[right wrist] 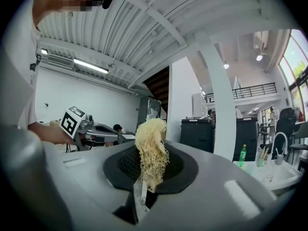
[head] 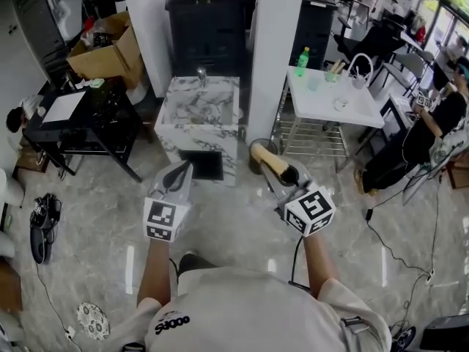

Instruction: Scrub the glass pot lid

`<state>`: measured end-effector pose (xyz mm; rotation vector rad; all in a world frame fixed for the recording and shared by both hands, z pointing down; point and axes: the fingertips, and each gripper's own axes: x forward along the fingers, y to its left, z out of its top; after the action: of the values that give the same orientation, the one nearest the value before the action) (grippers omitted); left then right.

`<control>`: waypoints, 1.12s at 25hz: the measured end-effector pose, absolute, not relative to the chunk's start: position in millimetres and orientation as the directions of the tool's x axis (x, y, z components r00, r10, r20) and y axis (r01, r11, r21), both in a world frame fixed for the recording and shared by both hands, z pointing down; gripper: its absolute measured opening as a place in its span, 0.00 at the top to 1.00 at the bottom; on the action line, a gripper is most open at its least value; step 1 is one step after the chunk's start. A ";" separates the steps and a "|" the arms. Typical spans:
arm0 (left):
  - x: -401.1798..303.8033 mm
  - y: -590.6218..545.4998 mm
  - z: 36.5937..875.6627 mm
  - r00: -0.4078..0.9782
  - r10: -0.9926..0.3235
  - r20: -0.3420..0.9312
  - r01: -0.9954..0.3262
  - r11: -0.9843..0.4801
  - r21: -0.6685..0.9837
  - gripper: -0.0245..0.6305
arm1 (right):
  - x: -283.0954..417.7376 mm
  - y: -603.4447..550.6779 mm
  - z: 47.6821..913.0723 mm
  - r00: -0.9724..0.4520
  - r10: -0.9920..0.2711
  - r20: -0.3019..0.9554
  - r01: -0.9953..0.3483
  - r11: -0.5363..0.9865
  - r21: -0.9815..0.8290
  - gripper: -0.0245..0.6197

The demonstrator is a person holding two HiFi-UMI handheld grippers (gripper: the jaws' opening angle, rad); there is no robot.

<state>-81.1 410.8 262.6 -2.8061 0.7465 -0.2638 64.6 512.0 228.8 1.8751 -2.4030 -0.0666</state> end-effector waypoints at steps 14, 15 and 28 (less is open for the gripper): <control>-72.4 264.6 275.3 0.873 -0.473 0.121 -0.432 -0.863 -0.262 0.95 | 54.3 364.1 239.3 -0.192 -0.980 0.051 -0.979 0.195 0.066 0.89; -73.3 251.1 272.8 0.874 -0.472 0.119 -0.430 -0.863 -0.266 0.95 | 52.7 350.9 236.7 -0.189 -0.981 0.049 -0.979 0.192 0.068 0.89; -87.2 132.1 266.8 0.883 -0.454 0.122 -0.413 -0.873 -0.259 0.95 | 37.3 231.5 232.2 -0.173 -0.984 0.051 -0.983 0.176 0.048 0.89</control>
<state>-87.2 132.1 266.8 -2.8262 0.6596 -0.2627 37.3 231.5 232.2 1.9735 -2.3545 -0.0064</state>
